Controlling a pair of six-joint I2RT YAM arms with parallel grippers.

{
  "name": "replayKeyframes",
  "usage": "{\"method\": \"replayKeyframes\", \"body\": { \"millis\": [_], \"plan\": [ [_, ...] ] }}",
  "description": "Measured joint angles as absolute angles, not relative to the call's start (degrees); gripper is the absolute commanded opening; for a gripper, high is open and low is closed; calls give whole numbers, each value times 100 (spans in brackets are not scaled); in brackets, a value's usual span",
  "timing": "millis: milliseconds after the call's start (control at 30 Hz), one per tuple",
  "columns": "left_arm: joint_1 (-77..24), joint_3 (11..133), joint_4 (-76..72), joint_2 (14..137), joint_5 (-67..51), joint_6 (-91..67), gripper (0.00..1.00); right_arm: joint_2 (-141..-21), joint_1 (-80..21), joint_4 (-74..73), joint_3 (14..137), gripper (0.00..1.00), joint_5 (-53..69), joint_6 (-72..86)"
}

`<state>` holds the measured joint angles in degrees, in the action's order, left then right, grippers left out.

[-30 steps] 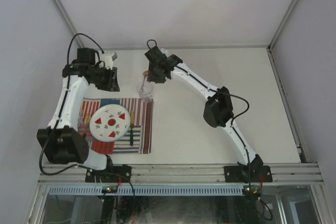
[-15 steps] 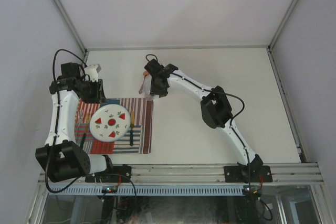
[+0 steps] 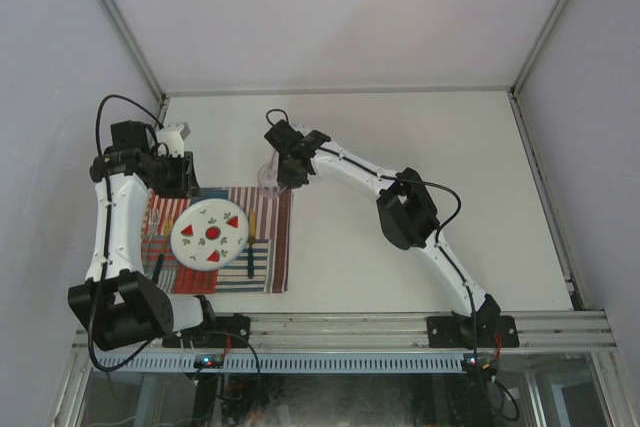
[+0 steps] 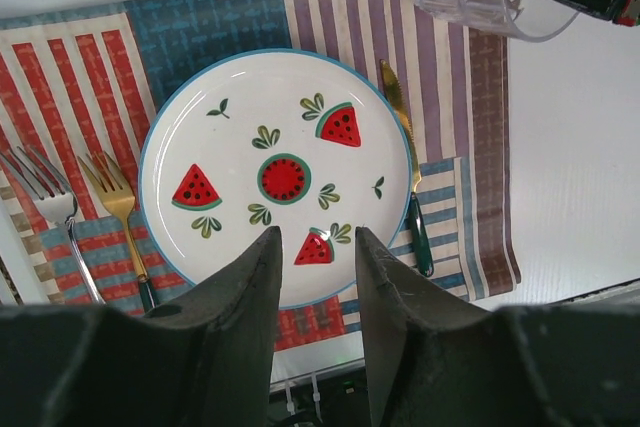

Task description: Set the dinner table for one person

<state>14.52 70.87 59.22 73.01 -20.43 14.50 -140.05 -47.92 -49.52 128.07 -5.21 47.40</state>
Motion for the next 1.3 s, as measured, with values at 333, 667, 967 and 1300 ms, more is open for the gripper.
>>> {"method": "replayKeyframes", "body": {
  "millis": [333,667,967,1300],
  "plan": [
    [1525,7087,5924,7397,-2281,1461,40,-13714,-4890,-4842,12674,0,-386,4672],
    [1546,7087,5927,7437,-2416,1461,40,-13579,-4978,-4969,12501,0,-309,4646],
    [1553,6993,5924,7439,-2440,1466,40,-13434,-5266,-4945,11950,0,-228,4729],
    [1553,6995,5927,7596,-2484,1463,40,-13428,-5242,-4737,11896,0,-272,4727]
  ]
}}
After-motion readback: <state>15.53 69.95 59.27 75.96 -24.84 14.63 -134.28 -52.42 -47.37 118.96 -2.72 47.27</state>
